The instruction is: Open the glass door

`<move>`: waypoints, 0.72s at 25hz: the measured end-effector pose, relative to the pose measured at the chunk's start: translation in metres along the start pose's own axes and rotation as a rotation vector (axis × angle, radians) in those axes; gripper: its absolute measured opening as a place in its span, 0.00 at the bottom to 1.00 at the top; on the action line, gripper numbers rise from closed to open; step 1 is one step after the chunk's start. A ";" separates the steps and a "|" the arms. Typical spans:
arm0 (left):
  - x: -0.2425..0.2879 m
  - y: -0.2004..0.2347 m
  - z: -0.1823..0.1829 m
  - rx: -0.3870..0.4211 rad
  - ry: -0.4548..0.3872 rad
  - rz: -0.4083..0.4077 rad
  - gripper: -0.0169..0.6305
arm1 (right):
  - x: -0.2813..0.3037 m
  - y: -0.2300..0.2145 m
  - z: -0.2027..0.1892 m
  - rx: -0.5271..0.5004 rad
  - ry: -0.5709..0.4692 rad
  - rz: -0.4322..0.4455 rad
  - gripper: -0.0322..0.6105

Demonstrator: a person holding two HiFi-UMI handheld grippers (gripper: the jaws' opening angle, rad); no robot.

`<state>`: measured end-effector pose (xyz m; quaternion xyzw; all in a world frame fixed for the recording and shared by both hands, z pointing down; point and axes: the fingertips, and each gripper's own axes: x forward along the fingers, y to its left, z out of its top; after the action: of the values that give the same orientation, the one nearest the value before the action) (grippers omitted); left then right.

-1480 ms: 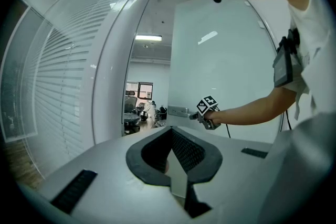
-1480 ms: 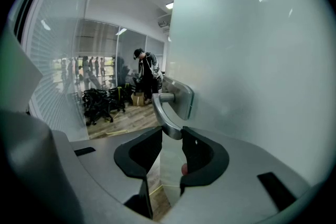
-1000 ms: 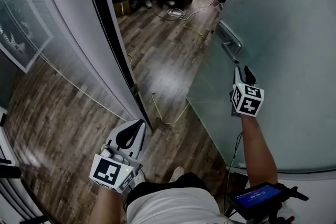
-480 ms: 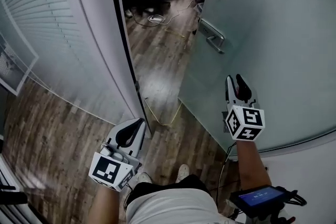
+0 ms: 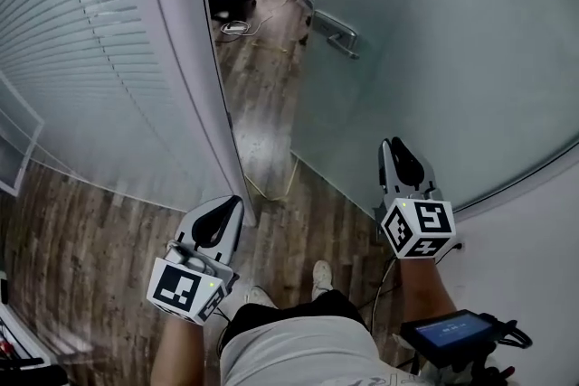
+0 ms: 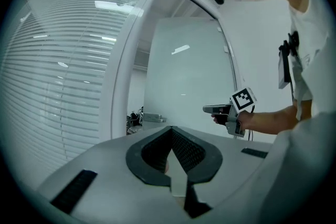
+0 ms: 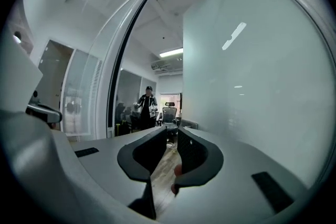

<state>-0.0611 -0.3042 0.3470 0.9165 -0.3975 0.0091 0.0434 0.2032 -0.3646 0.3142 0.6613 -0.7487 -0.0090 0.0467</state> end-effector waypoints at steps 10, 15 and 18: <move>-0.019 -0.016 -0.021 -0.009 0.032 -0.007 0.03 | -0.066 0.010 -0.005 0.037 -0.044 -0.014 0.05; -0.030 -0.038 -0.032 -0.019 0.037 0.021 0.03 | -0.084 0.005 -0.027 0.088 -0.029 0.024 0.05; -0.036 -0.059 -0.034 -0.009 0.038 0.045 0.03 | -0.105 -0.005 -0.037 0.086 -0.013 0.049 0.05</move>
<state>-0.0422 -0.2353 0.3744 0.9067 -0.4173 0.0256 0.0549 0.2234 -0.2593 0.3445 0.6442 -0.7645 0.0202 0.0138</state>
